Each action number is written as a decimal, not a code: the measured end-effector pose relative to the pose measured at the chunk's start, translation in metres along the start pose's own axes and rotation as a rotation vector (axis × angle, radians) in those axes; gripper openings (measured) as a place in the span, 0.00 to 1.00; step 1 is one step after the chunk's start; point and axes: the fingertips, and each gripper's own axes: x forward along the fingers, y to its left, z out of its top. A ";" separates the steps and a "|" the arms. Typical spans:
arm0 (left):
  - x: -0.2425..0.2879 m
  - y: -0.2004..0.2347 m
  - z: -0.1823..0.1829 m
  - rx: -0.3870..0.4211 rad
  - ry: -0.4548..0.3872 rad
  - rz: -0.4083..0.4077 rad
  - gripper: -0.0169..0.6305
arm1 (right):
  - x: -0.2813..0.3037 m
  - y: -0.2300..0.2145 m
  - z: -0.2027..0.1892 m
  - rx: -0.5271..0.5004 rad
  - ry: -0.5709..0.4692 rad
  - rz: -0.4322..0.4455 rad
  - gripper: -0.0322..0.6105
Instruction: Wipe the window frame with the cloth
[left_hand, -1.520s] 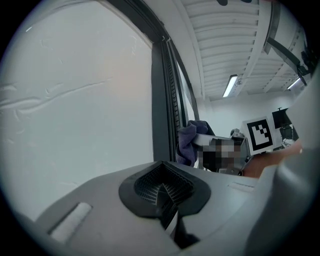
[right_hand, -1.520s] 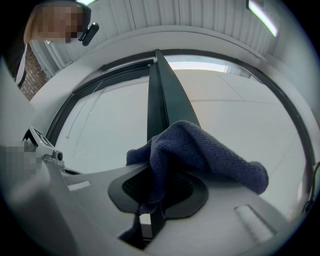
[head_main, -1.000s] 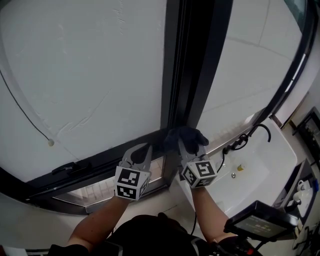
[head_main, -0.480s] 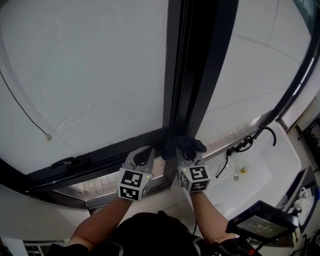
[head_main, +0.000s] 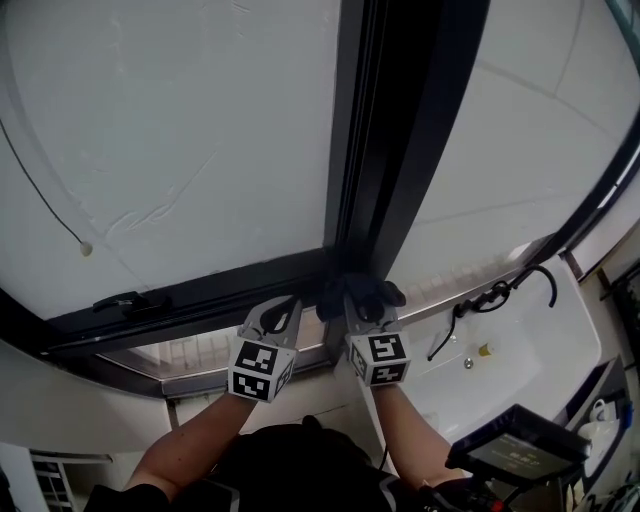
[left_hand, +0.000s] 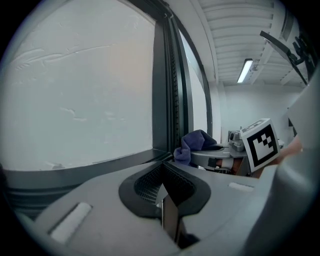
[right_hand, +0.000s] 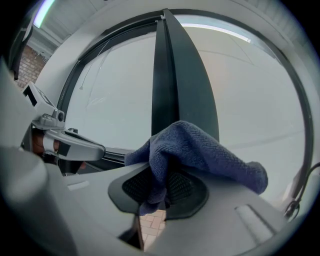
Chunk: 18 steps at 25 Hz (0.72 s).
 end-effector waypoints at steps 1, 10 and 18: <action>-0.001 -0.001 -0.004 -0.002 0.005 0.004 0.02 | -0.001 0.001 -0.001 0.005 0.005 0.006 0.15; -0.010 -0.002 -0.016 -0.040 -0.004 0.022 0.02 | -0.022 0.003 -0.004 -0.071 0.043 0.052 0.15; -0.012 0.005 -0.019 -0.077 -0.005 0.070 0.02 | -0.026 0.005 -0.007 -0.061 0.038 0.102 0.15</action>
